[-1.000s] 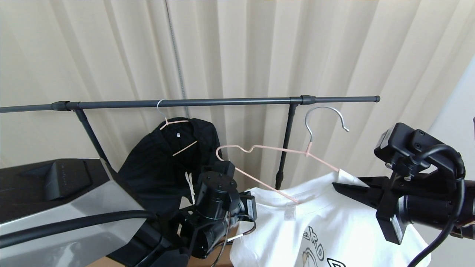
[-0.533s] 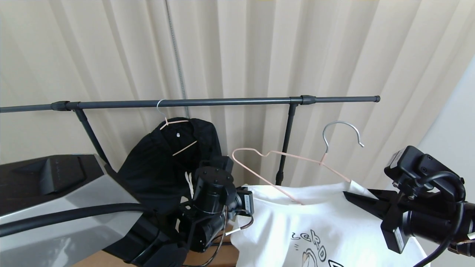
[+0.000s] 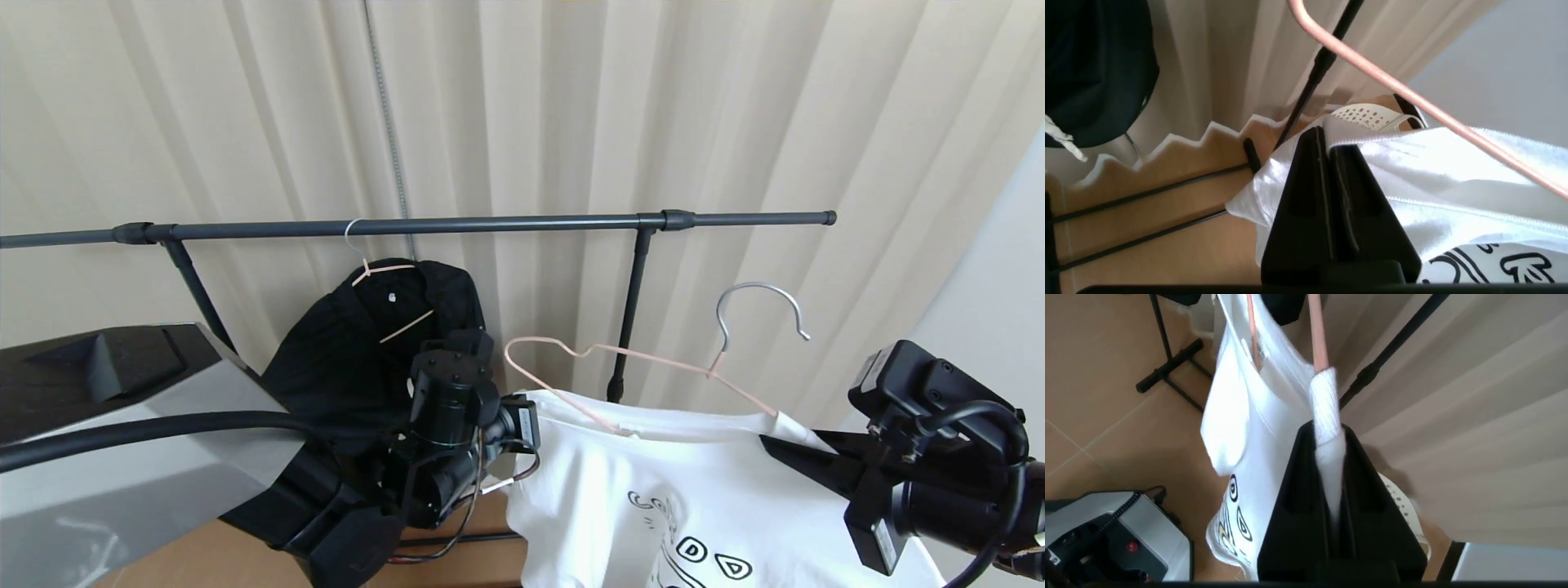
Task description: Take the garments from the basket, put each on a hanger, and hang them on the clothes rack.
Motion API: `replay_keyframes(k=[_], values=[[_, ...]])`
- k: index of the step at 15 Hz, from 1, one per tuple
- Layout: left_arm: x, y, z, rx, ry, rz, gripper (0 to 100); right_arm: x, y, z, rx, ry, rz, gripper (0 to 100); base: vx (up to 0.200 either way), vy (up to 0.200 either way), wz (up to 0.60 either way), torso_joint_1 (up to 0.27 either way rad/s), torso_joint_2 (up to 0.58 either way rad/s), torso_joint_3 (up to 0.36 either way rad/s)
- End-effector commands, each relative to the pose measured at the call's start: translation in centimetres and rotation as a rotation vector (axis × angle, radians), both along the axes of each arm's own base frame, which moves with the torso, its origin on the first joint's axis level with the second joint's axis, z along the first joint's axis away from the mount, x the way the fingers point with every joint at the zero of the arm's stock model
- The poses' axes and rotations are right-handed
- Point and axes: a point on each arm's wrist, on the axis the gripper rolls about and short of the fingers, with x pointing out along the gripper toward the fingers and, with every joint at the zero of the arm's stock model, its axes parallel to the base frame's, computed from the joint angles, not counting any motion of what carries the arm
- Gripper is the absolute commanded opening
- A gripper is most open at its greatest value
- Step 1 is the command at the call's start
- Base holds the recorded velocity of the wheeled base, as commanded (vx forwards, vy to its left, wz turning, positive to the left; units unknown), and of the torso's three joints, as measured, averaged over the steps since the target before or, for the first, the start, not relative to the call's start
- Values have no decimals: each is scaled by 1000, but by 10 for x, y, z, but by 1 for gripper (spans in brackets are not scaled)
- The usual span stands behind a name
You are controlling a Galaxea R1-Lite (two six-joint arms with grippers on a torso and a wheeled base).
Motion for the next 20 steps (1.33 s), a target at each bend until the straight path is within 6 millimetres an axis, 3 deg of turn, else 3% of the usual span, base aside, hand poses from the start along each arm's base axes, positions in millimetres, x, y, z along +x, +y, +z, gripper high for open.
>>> replay_keyframes(k=[1, 13, 16, 20], values=[[6, 5, -2, 4, 3, 20, 0, -1, -1, -4, -23, 0, 10, 0, 0, 0, 0, 0, 0, 0], [19, 18, 14, 26, -61, 48, 0, -3, -14, -23, -189, -3, 35, 0, 0, 0, 0, 0, 0, 0], [16, 17, 32, 49, -86, 30, 0, -1, -15, -24, -200, 1, 29, 0, 0, 0, 0, 0, 0, 0], [-4, 5, 68, 76, -86, -38, 0, 8, -10, -28, -210, 26, 30, 0, 0, 0, 0, 0, 0, 0]])
